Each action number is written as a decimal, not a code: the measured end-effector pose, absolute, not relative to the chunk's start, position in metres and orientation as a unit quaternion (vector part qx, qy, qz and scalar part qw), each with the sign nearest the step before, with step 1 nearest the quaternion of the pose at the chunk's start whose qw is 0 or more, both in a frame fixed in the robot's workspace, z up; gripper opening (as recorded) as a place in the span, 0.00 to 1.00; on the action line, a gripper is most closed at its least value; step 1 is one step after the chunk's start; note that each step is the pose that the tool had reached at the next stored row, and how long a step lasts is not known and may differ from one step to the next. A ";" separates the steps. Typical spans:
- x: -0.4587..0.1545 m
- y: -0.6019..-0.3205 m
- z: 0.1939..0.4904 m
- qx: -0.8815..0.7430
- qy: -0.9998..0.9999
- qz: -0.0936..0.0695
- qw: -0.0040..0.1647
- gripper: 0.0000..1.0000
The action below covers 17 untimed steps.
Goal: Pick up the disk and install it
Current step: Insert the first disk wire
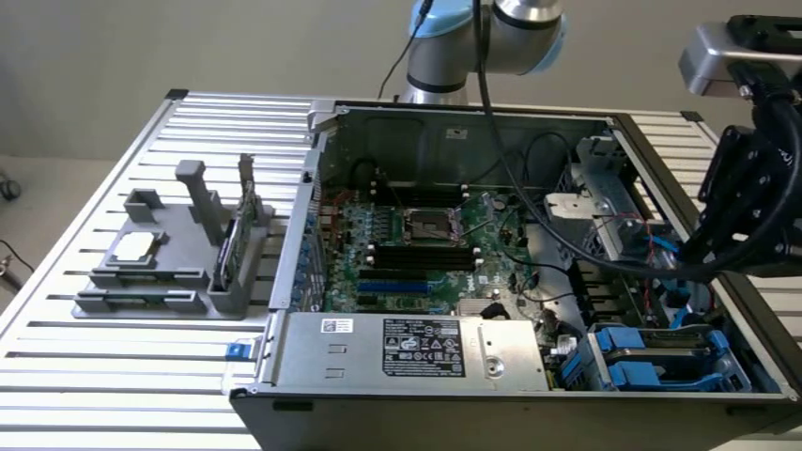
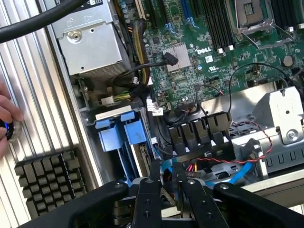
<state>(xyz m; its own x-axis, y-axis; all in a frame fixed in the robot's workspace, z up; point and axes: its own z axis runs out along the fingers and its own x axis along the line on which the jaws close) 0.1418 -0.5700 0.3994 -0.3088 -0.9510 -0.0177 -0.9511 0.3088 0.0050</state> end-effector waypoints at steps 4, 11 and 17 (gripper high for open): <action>0.142 -0.570 0.397 -0.560 0.829 0.008 0.006 0.25; 0.142 -0.570 0.394 -0.507 0.862 0.007 0.007 0.25; 0.142 -0.570 0.393 -0.459 0.888 0.007 0.007 0.25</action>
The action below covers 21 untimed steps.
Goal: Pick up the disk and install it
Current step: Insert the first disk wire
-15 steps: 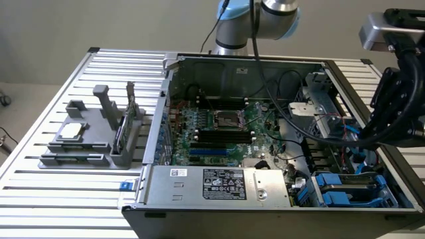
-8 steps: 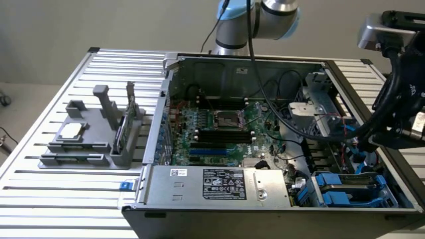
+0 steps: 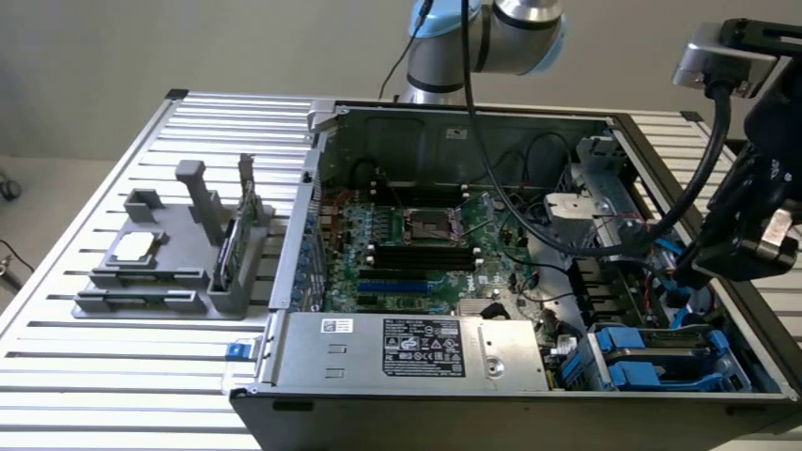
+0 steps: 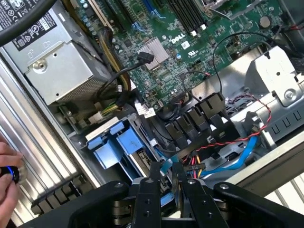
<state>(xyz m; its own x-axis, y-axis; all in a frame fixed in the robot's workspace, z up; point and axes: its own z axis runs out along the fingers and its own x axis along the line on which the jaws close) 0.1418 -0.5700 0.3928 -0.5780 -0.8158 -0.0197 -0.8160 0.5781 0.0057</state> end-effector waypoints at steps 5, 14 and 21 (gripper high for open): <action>0.142 -0.570 0.392 -0.418 0.908 0.007 0.008 0.25; 0.142 -0.570 0.391 -0.343 0.939 0.006 0.008 0.25; 0.142 -0.570 0.390 -0.282 0.959 0.006 0.009 0.25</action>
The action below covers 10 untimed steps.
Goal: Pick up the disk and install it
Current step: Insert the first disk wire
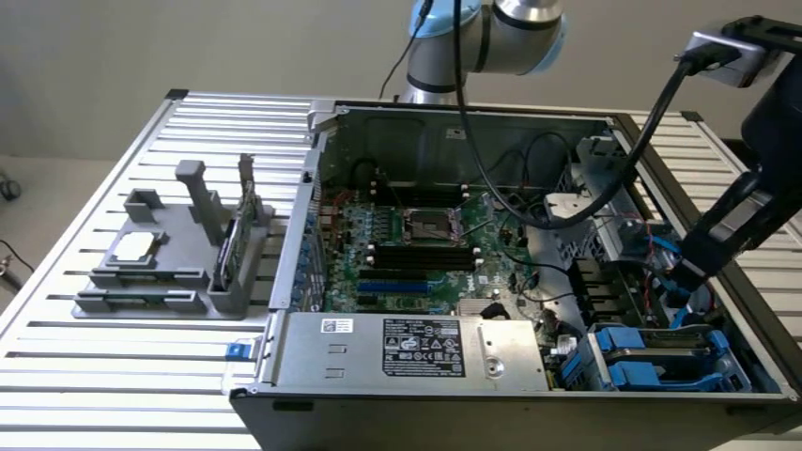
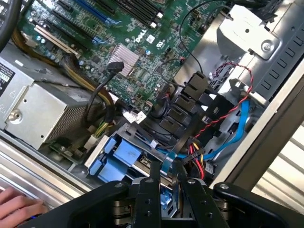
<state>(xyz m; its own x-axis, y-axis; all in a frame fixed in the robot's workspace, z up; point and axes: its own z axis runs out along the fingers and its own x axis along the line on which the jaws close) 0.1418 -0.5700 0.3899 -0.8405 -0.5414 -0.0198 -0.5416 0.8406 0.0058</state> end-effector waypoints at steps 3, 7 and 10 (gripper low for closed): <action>0.142 -0.570 0.390 -0.256 0.967 0.005 0.009 0.25; 0.142 -0.570 0.389 -0.221 0.975 0.005 0.009 0.25; 0.142 -0.570 0.389 -0.194 0.981 0.005 0.009 0.25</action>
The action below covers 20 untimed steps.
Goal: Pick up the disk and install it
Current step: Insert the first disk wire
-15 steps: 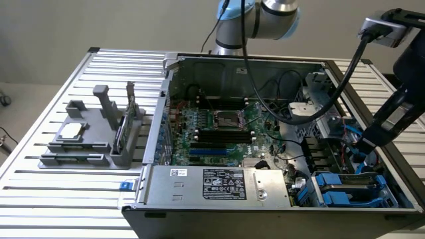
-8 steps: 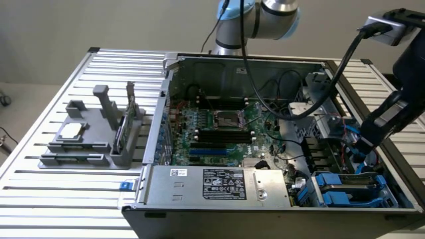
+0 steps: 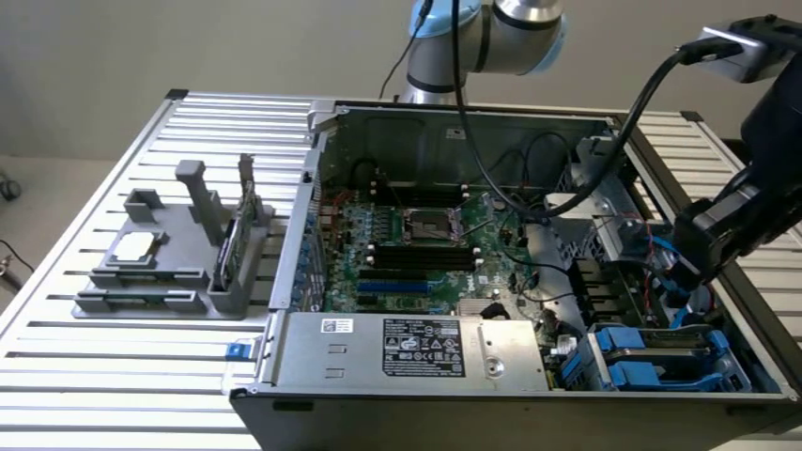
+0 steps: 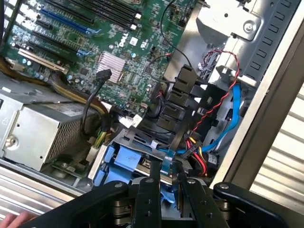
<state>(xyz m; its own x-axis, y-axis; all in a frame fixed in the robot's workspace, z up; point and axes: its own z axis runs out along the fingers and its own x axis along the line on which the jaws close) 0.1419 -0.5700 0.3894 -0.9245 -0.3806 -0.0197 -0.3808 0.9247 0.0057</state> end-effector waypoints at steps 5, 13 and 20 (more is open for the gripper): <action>0.142 -0.570 0.389 -0.151 0.988 0.004 0.009 0.25; 0.142 -0.570 0.389 -0.103 0.995 0.004 0.010 0.25; 0.146 -0.567 0.390 -0.088 0.996 0.004 0.010 0.25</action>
<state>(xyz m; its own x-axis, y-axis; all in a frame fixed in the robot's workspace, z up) 0.1457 -0.5668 0.3896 -0.9842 -0.1761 -0.0197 -0.1762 0.9843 0.0058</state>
